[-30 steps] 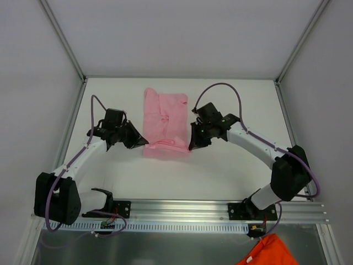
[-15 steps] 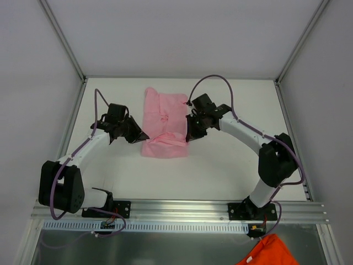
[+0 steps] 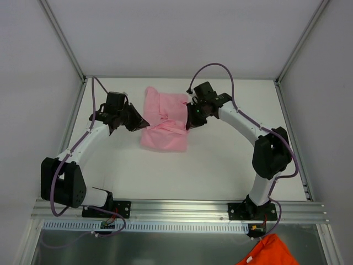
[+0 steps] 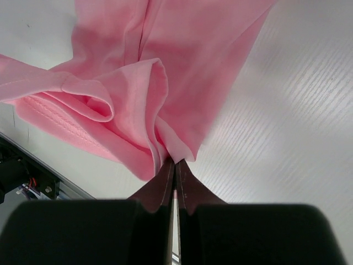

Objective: Fold and stack the t-shirts
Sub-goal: Fold the folded rectangular tshirt in 1/3 of the way

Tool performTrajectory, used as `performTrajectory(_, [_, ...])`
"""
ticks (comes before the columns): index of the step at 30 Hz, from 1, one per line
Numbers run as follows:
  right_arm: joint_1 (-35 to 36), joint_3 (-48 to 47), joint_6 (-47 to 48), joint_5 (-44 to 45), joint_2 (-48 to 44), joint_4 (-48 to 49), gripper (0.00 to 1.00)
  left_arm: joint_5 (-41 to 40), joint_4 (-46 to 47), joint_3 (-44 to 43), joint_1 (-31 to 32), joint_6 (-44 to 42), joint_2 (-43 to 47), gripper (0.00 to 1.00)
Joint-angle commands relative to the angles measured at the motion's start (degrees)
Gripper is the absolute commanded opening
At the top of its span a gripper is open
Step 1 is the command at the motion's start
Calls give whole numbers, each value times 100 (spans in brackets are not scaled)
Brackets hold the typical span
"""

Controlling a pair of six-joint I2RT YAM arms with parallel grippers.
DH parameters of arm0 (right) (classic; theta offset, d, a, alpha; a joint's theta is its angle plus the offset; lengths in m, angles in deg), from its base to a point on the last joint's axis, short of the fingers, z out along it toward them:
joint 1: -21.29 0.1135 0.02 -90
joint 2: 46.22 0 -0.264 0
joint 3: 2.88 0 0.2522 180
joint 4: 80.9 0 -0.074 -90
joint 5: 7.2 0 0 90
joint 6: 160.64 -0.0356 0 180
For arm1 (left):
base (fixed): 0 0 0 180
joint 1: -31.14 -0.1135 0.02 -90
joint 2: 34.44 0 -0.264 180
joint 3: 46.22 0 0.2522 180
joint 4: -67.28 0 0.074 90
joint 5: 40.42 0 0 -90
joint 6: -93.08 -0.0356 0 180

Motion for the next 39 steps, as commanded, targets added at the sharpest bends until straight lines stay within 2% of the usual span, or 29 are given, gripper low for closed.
performTrajectory(1, [-58,-292,199,-113,89,-181,1,-169,5,-291,-82,-176,-205,0])
performTrajectory(11, [-181,-485,322,-95,159,-163,1,-257,57,-573,-187,-255,-680,0])
performTrajectory(29, [-366,-1969,551,-165,1003,-647,1,-301,-48,-1311,-337,-440,-1382,0])
performTrajectory(39, [-392,-2269,551,-78,1354,-770,1,-239,-109,-1733,-372,-510,-2042,0])
